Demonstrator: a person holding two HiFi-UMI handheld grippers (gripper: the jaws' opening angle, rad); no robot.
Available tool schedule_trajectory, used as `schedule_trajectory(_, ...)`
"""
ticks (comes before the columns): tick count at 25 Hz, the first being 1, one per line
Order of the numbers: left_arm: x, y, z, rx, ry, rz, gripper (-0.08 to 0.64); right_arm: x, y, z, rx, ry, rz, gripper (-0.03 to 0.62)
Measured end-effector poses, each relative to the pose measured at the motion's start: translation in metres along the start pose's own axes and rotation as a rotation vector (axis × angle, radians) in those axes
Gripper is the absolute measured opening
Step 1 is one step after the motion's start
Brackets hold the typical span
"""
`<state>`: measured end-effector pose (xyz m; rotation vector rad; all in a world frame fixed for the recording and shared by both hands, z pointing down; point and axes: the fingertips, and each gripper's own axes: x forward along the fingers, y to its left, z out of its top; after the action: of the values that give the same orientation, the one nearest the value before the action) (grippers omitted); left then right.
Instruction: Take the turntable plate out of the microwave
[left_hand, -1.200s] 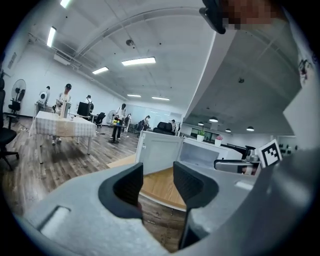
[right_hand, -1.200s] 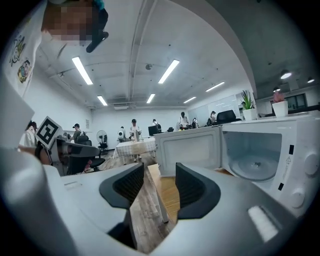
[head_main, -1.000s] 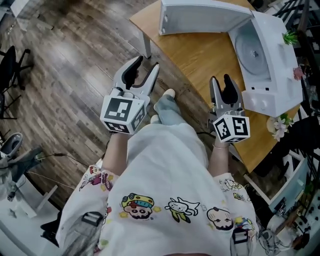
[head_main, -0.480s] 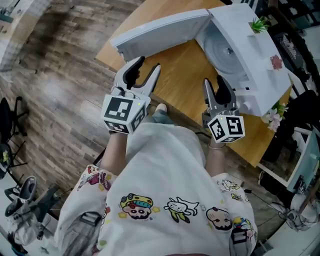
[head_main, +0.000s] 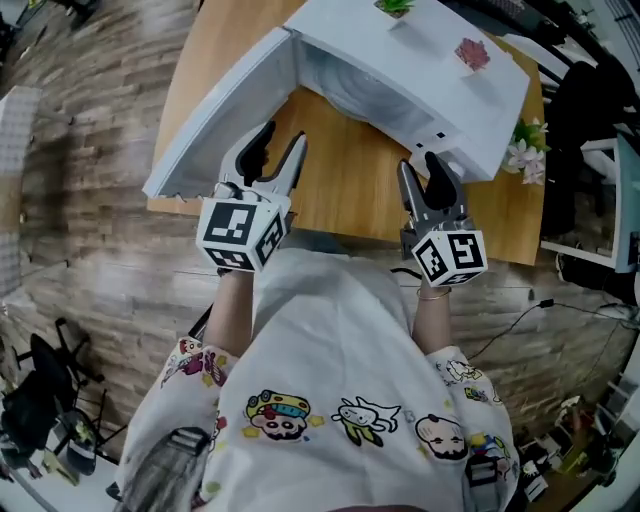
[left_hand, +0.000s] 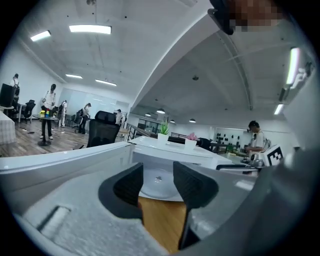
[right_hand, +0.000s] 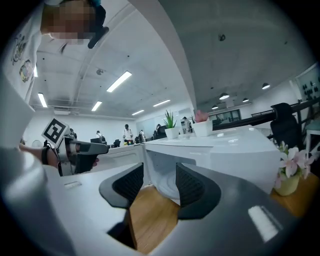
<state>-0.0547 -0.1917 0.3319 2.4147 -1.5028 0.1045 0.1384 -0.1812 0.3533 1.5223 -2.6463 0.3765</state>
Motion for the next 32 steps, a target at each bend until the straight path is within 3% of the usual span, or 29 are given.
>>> schedule_trajectory(11, 0.059, -0.010, -0.006, 0.025, 0.107, -0.207, 0.184, -0.009, -0.018, -0.009, 0.063, 0.000, -0.202, 0.196)
schedule_trajectory(25, 0.075, -0.007, -0.024, 0.006, 0.153, -0.271, 0.184, -0.002, -0.014, -0.013, 0.055, 0.011, -0.244, 0.196)
schedule_trajectory(32, 0.085, -0.011, -0.044, -0.055, 0.189, -0.279, 0.184, -0.004, -0.018, -0.020, 0.065, 0.023, -0.248, 0.195)
